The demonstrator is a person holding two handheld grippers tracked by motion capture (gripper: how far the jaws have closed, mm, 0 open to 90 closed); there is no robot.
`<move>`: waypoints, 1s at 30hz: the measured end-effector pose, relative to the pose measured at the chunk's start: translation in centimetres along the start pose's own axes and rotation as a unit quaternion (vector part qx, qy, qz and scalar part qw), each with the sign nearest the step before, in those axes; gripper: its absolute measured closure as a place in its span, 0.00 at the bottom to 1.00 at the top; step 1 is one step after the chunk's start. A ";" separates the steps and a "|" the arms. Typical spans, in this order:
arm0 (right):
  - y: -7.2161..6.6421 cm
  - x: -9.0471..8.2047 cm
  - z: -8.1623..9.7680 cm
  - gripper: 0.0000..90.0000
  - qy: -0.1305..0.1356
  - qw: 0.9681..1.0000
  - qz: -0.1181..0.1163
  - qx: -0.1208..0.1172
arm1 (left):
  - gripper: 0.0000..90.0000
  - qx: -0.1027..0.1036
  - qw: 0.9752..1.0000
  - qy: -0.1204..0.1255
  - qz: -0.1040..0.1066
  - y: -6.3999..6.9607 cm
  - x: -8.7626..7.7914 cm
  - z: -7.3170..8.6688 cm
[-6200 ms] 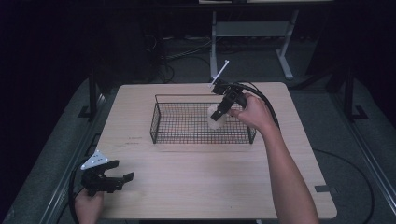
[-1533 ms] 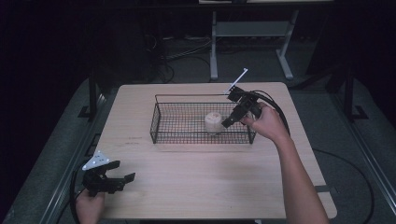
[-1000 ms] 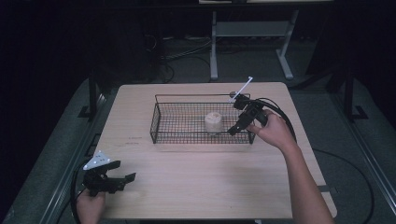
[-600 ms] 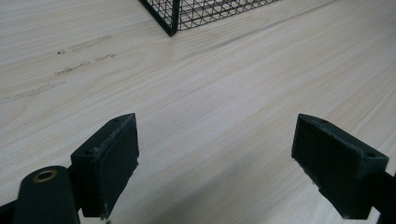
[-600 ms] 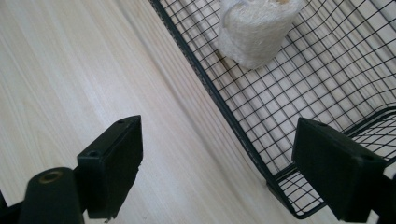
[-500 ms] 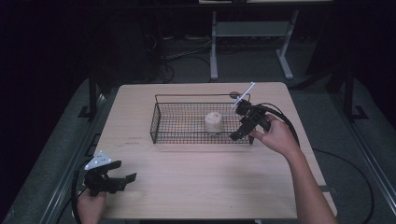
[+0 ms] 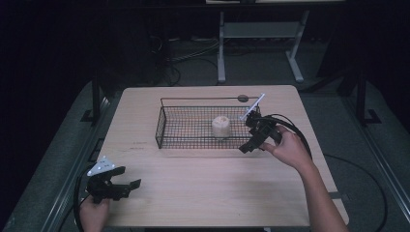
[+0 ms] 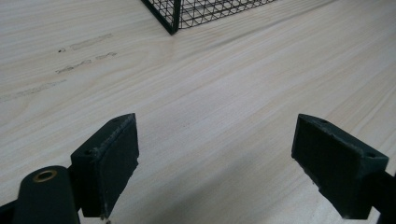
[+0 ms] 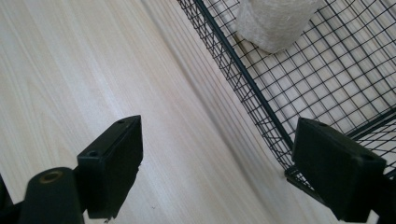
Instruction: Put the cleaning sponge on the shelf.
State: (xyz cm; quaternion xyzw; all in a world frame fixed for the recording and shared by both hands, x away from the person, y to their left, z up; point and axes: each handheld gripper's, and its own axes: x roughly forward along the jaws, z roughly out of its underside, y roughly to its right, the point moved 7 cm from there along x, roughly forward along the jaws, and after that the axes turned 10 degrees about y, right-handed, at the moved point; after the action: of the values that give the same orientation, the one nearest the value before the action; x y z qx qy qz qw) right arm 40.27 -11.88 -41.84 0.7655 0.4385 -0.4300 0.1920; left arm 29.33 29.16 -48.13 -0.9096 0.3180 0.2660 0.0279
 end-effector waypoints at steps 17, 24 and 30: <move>-0.2 -0.1 2.4 0.17 -0.003 1.000 -0.002 0.009 | 0.15 -0.001 1.000 -0.001 0.000 0.0 0.0 0.0; -0.5 0.0 3.4 0.17 0.001 1.000 -0.001 0.006 | 0.15 -0.002 1.000 -0.003 0.000 -0.1 0.0 0.1; -0.7 -0.1 4.1 0.17 0.006 1.000 -0.002 0.011 | 0.15 -0.002 1.000 -0.003 0.000 -0.1 0.0 0.1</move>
State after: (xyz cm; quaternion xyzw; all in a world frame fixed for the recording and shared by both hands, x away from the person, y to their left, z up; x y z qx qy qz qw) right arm 37.67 -14.37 -43.98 0.7693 0.4363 -0.4307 0.1800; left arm 29.36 29.21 -48.24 -0.9087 0.3174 0.2698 0.0269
